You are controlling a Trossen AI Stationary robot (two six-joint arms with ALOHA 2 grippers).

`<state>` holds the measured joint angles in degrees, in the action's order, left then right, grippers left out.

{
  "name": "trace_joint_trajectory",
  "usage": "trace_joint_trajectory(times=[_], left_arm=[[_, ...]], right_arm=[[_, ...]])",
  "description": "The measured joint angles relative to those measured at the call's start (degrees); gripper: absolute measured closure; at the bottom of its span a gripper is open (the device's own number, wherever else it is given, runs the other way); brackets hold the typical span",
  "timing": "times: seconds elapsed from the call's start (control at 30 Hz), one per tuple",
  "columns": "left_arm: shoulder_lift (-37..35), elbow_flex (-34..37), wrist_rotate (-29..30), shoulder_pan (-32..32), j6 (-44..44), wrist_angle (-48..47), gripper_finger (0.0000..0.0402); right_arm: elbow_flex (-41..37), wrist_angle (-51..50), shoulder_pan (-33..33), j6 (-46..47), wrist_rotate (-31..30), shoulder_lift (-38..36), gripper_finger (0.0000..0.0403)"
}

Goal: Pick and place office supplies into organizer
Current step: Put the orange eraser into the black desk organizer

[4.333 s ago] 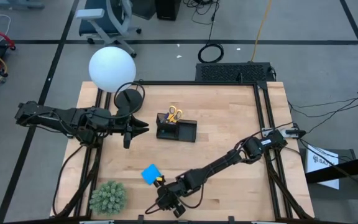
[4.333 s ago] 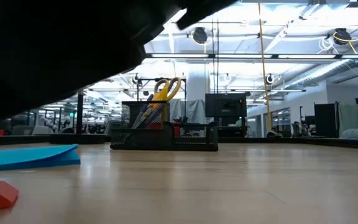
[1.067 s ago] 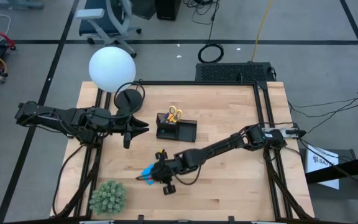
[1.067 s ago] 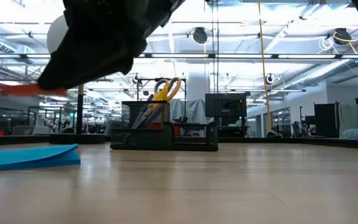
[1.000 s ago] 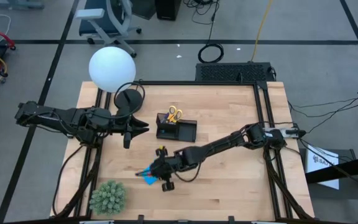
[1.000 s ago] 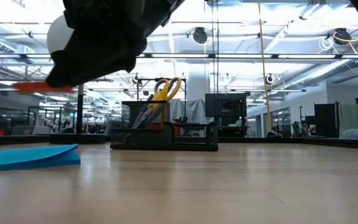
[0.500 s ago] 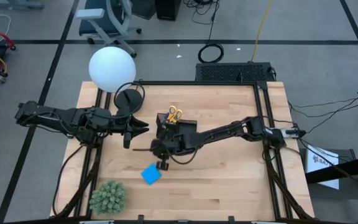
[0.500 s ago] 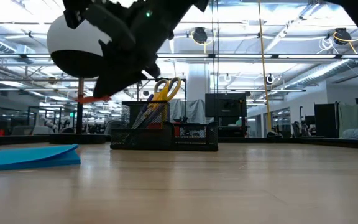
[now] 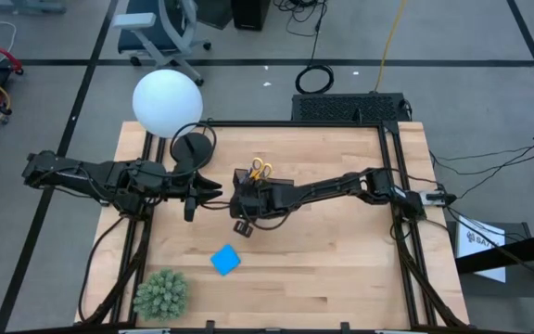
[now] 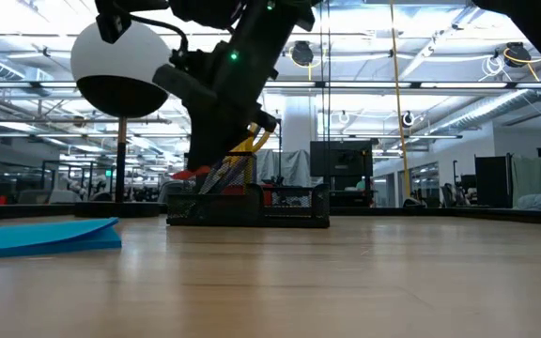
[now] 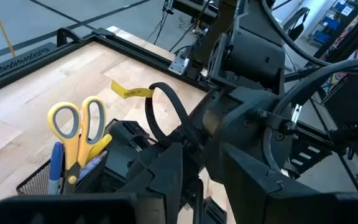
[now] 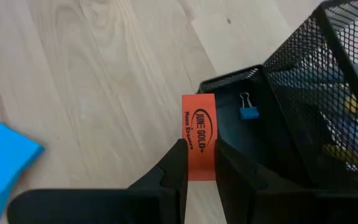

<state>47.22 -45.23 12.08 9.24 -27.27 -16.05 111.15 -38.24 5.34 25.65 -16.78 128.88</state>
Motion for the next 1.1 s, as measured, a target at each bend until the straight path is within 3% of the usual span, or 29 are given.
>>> trace_joint_trajectory(times=[0.37,1.1], left_arm=[[0.0,0.0,0.0,0.0,0.0,0.0,0.0286],[0.0,0.0,0.0,0.0,0.0,0.0,0.0286]], right_arm=[[0.0,-1.4,-1.7,-2.3,-4.2,0.0,0.0344],[0.0,-1.5,-3.8,-4.3,-4.3,0.0,0.0343]])
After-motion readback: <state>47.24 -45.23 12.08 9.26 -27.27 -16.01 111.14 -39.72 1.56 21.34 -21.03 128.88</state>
